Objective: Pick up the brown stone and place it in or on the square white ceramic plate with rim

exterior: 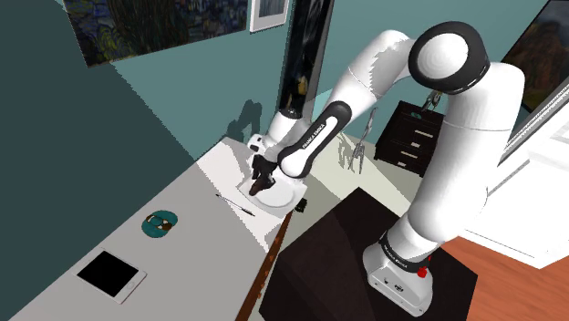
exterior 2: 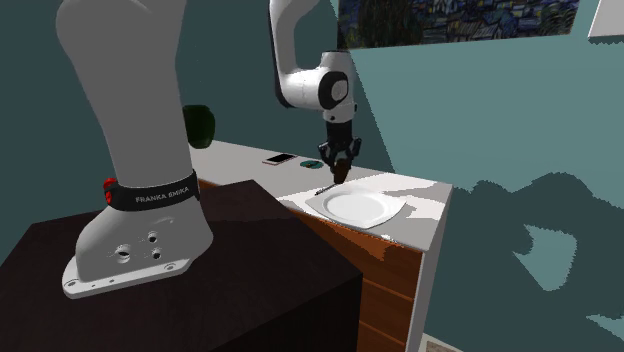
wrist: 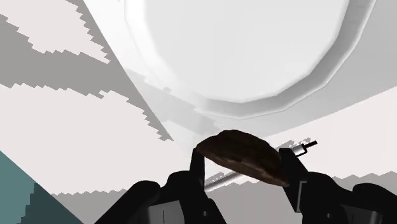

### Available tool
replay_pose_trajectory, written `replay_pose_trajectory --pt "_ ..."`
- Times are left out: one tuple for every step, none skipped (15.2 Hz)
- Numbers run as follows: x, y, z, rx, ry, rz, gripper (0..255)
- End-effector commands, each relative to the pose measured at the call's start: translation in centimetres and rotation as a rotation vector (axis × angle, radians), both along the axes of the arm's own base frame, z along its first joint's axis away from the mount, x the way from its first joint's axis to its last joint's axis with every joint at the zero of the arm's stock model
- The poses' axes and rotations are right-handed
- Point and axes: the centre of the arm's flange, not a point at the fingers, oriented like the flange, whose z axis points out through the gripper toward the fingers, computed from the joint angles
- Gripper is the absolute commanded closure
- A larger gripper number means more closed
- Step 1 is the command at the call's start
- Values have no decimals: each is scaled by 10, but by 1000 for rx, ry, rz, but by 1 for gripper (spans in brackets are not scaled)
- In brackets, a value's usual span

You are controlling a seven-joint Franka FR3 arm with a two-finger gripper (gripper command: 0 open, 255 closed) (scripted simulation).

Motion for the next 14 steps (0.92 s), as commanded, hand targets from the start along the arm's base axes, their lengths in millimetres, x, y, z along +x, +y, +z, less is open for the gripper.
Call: replay_pose_trajectory --pt "-6 -26 1 -1 -1 2 255" --pt "-7 -39 1 -1 -1 2 255" --pt "-8 -52 1 -1 -1 2 255" --pt "-9 -65 1 -1 -1 2 255" --pt "-10 -79 1 -1 -1 2 255" --pt "-12 -101 0 -1 -1 2 255" --pt "-12 -101 -5 -1 -1 2 255" --pt "-12 -101 -10 -1 -1 2 255" --pt "-12 -101 -15 -1 -1 2 255" --pt "-12 -101 -21 -1 -1 2 255" --pt "-12 -101 -26 -1 -1 2 255" --pt "-12 -101 -31 -1 -1 2 255" --pt "-12 -101 -37 -1 -1 2 255" --pt "-12 -101 -31 0 -1 2 255"
